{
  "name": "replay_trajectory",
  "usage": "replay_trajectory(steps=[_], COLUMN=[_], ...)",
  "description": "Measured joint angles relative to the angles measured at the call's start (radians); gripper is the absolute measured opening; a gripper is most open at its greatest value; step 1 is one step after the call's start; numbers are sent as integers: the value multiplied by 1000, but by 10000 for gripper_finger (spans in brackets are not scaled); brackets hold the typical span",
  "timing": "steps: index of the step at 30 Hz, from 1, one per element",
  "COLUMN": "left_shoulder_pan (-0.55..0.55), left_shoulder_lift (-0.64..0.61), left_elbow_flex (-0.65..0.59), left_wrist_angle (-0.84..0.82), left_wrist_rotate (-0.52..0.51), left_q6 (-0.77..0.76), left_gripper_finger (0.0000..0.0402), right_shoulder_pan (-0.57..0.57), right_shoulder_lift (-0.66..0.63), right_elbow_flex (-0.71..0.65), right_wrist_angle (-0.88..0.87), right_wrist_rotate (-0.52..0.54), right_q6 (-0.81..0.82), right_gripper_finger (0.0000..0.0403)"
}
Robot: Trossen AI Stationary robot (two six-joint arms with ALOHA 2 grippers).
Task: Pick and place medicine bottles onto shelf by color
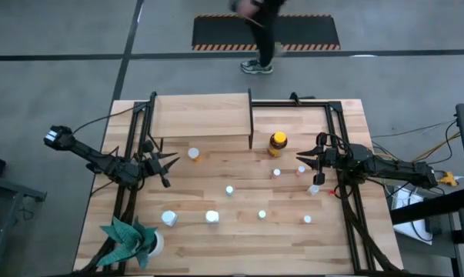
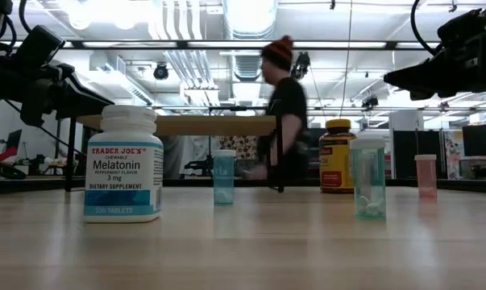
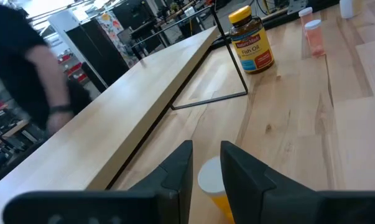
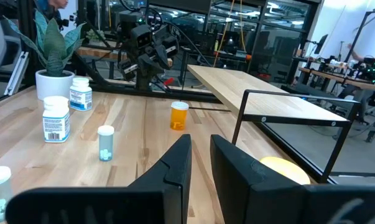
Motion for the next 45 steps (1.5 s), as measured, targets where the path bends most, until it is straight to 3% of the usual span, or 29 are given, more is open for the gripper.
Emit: replay_trajectory(steps=[29,36,41,45], left_shoulder_pan=[0,0,-1,1], left_shoulder_lift=[0,0,4,6], left_elbow_flex=[0,0,0,0], left_wrist_angle=[0,3,277,558], left_wrist_rotate=[0,0,70,73], left_q6=[0,-3,-303,-129], left_gripper_finger=[63,63,63,63], right_shoulder_pan=[0,0,1,0], right_shoulder_lift=[0,0,0,0], right_elbow_flex=[0,0,0,0], right_wrist_angle=[0,1,58,181], right_wrist_rotate=[0,1,0,52], right_q6=[0,-275,-70,147], right_gripper_finger=[52,52,52,52])
